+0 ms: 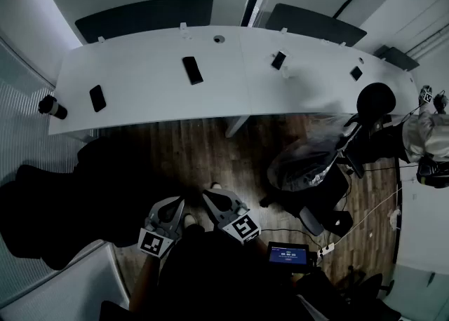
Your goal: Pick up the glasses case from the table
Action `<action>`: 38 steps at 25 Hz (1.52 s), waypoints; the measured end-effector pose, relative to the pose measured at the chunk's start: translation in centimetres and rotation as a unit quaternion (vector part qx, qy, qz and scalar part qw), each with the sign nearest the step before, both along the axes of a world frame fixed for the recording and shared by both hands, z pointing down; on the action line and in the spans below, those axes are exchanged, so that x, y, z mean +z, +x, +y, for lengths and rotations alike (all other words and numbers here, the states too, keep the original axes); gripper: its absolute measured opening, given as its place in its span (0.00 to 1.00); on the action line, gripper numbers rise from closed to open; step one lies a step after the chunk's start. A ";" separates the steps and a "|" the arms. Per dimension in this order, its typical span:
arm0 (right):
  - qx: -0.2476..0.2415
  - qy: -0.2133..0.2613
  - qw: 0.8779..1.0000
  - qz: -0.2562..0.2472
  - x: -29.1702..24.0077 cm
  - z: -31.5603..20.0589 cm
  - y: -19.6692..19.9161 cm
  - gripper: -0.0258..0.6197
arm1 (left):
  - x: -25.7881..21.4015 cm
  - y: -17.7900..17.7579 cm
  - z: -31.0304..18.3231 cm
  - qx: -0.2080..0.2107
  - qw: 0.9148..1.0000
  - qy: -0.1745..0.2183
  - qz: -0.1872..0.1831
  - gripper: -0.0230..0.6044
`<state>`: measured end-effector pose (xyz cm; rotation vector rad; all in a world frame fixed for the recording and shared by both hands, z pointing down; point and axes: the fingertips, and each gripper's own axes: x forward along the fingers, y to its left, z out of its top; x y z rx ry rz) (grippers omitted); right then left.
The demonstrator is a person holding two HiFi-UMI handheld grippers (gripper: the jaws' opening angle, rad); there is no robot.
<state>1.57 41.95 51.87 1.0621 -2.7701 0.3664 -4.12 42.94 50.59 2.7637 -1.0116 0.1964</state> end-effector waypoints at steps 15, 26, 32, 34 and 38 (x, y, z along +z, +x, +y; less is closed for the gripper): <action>0.030 -0.032 0.997 -0.060 2.1 -5.9 9.6 0.05 | 0.2 9.8 -4.9 0.003 0.999 -0.022 -0.036 0.04; 0.028 -0.046 0.998 -0.042 3.8 -10.4 13.0 0.05 | 0.2 11.6 -8.3 -0.028 0.999 -0.023 -0.040 0.04; 0.056 -0.056 0.996 -0.031 3.7 -12.3 13.7 0.05 | 0.9 11.7 -10.6 -0.009 0.999 -0.021 -0.032 0.04; 0.066 -0.058 0.996 -0.029 3.7 -12.7 13.7 0.05 | 1.0 11.9 -11.5 0.004 0.999 -0.018 -0.029 0.04; 0.069 -0.057 0.996 -0.005 3.6 -13.4 13.4 0.05 | 0.8 12.4 -13.6 0.025 1.000 -0.013 -0.008 0.04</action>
